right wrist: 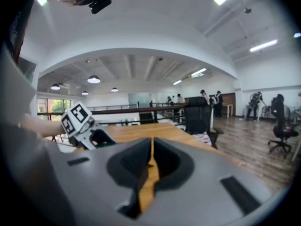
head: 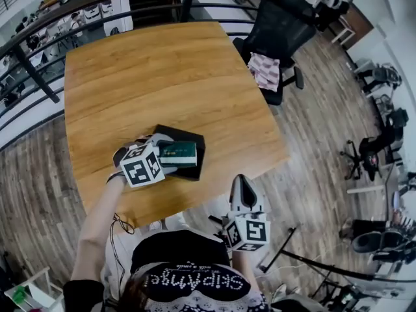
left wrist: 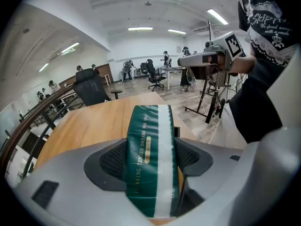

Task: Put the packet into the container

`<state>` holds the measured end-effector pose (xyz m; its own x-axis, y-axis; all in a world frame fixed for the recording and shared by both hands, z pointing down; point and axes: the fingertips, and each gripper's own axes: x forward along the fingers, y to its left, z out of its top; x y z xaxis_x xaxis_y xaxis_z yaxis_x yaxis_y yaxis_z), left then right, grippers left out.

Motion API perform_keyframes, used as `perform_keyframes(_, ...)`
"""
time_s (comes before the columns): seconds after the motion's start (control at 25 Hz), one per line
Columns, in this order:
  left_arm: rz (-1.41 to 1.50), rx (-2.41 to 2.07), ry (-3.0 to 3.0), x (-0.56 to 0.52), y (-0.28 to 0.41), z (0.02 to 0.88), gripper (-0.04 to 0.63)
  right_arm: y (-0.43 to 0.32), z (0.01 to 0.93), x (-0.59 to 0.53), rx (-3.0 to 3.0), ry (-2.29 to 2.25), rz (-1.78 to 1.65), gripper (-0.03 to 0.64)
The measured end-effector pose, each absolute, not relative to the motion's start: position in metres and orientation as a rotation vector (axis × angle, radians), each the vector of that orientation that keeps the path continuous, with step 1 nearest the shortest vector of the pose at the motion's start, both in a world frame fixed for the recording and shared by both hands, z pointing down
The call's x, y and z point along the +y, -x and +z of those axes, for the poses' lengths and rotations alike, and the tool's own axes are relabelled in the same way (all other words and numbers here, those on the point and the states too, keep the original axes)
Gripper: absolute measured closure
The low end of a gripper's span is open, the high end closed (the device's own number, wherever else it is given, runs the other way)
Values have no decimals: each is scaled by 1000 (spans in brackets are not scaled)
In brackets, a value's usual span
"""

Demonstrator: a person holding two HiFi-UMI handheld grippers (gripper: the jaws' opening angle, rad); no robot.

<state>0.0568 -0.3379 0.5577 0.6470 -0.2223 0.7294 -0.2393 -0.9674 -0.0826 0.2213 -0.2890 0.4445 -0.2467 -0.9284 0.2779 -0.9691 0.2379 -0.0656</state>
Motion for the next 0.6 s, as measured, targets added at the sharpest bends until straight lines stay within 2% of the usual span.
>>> perform_keyframes(0.6, 1586, -153, -2722, -336, -73, 630, 258, -240, 455, -321, -2311, -1791, 386, 578)
